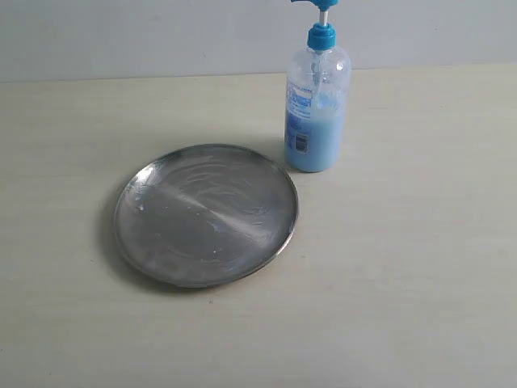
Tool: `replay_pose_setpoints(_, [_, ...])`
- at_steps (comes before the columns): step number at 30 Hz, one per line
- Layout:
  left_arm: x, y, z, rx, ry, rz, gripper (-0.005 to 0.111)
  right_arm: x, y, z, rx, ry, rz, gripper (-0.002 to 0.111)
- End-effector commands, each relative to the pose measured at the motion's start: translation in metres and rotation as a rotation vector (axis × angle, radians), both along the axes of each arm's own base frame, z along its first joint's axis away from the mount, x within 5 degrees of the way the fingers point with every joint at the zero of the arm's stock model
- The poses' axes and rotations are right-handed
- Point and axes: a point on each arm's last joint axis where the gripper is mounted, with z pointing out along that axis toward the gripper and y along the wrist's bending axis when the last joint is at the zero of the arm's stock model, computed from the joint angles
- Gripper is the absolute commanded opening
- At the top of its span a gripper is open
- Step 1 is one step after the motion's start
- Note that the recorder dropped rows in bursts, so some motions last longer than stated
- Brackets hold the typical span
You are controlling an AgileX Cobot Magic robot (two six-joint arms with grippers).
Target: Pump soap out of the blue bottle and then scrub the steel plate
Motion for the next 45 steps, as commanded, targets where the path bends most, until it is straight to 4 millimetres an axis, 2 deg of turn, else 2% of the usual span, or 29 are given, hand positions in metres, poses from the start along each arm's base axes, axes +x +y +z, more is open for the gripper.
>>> replay_pose_setpoints(1, [0.0,0.0,0.0,-0.008,-0.01,-0.002,0.001,0.0,0.0,-0.001,-0.006,-0.008,-0.005,0.0])
replay_pose_setpoints(25, [0.0,0.0,0.0,-0.01,-0.01,-0.002,0.001,0.001,0.0,-0.002,-0.008,0.02,-0.004,0.0])
replay_pose_setpoints(34, [0.0,0.0,0.0,-0.01,-0.01,-0.002,0.001,0.011,0.0,0.033,-0.012,0.063,-0.005,0.0])
replay_pose_setpoints(40, [0.0,0.0,0.0,-0.01,-0.01,-0.002,0.001,0.038,0.003,0.077,-0.016,0.109,-0.005,0.0])
replay_pose_setpoints(45, [0.0,0.0,0.0,-0.01,-0.01,-0.002,0.001,0.07,0.005,0.113,-0.018,0.13,-0.005,0.0])
